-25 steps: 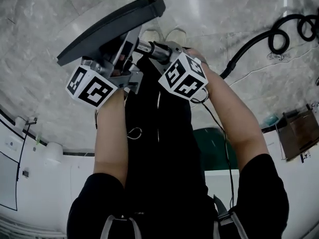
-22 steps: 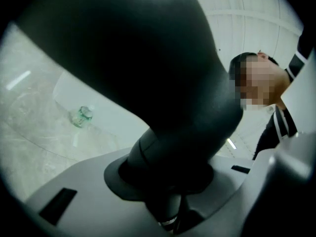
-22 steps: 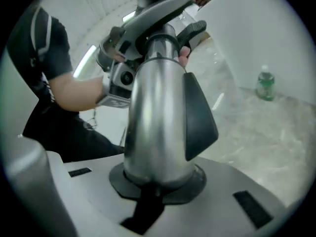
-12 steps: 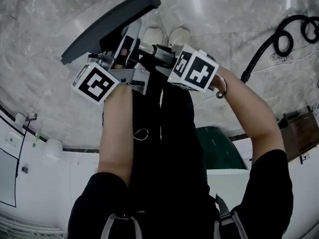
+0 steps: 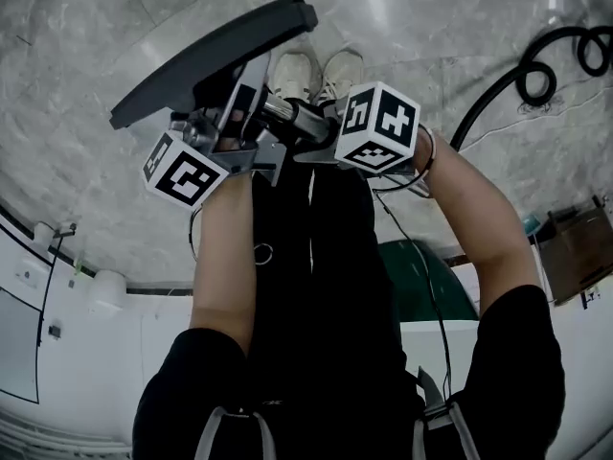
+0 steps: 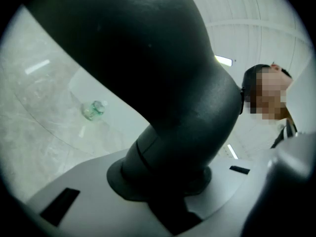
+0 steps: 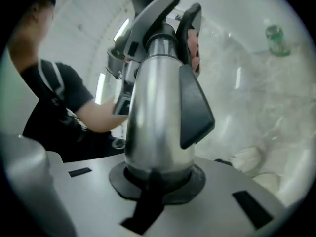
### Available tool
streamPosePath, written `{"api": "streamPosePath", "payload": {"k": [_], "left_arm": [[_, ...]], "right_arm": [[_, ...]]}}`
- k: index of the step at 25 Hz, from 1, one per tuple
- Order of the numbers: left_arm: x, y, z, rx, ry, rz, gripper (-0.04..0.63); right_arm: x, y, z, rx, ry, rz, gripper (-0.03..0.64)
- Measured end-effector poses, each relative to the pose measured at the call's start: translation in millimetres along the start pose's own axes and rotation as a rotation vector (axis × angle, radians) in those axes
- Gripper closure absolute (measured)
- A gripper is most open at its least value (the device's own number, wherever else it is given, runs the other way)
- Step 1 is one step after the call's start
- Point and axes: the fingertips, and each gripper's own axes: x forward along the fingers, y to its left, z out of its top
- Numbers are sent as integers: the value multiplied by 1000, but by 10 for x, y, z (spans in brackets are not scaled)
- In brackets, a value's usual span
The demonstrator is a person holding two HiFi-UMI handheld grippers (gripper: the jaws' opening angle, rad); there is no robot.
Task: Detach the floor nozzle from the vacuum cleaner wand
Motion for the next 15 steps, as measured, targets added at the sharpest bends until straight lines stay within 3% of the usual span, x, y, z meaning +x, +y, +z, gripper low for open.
{"api": "streamPosePath", "payload": {"k": [2, 3, 4, 5, 7, 9, 10, 11, 12, 13, 15], "left_arm": [[-7, -108, -26, -35, -7, -80, 495], [8, -97, -25, -50, -7, -80, 495], [26, -37, -20, -56, 5, -42, 495], [43, 61, -9, -51, 26, 26, 497], [53, 284, 35, -23, 63, 193, 497], [37, 395, 86, 17, 60, 295, 497], [41, 379, 111, 37, 48, 298, 497], [52, 334, 130, 53, 37, 275, 497], [60, 278, 146, 58, 24, 232, 497], [38, 223, 182, 53, 3, 177, 497], [-230, 145, 585, 28, -142, 54, 498]], "right_arm": [[-90, 259, -44, 47, 14, 220, 560], [-117, 287, -32, 59, 12, 240, 560], [-112, 226, -5, 57, 5, 179, 560], [-84, 82, 29, 42, -5, 42, 561], [-77, -354, 95, -29, -20, -365, 561], [-214, -749, 148, -126, -19, -766, 561], [-292, -863, 178, -166, -17, -896, 561], [-325, -901, 206, -191, -17, -938, 561], [-292, -855, 216, -195, -13, -869, 561], [-205, -719, 181, -180, -2, -699, 561], [0, -233, -146, -118, 49, -231, 562]]}}
